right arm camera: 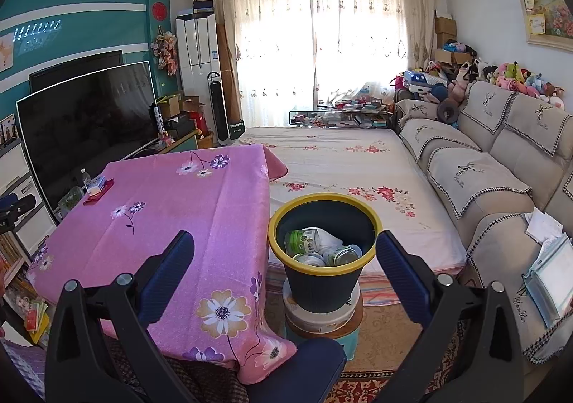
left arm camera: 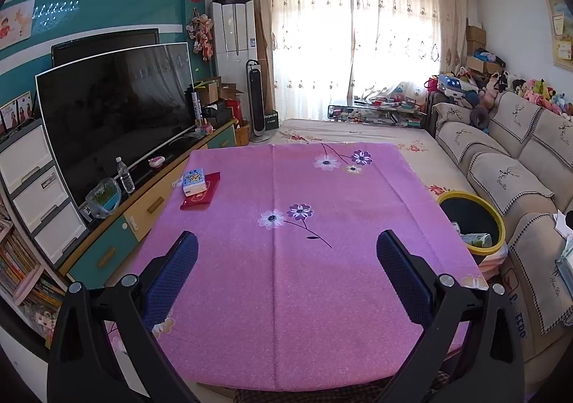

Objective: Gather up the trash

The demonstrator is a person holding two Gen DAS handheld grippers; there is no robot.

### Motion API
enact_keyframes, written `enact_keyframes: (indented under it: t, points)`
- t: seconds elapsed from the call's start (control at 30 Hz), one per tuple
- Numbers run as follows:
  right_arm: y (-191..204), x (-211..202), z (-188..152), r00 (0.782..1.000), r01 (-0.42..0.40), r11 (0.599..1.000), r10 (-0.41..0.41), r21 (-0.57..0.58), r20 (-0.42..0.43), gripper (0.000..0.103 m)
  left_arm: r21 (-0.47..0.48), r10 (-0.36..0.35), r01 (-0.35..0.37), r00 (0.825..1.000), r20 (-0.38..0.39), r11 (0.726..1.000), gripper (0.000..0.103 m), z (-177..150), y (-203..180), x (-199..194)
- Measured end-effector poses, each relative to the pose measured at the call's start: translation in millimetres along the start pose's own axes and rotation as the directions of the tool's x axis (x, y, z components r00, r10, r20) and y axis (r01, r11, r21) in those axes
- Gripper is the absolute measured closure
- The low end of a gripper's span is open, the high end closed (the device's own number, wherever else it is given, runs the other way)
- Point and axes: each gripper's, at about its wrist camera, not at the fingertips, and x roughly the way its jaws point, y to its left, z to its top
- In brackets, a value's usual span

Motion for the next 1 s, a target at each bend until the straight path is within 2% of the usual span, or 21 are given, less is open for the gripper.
enact_keyframes:
  t: [1.0]
  points:
    - [14, 5, 1, 1.000, -0.020, 0.999, 0.020, -0.029, -0.005, 0.007, -0.002, 0.000, -0.001, 1.000, -0.032, 1.000, 0.005, -9, -9, 19]
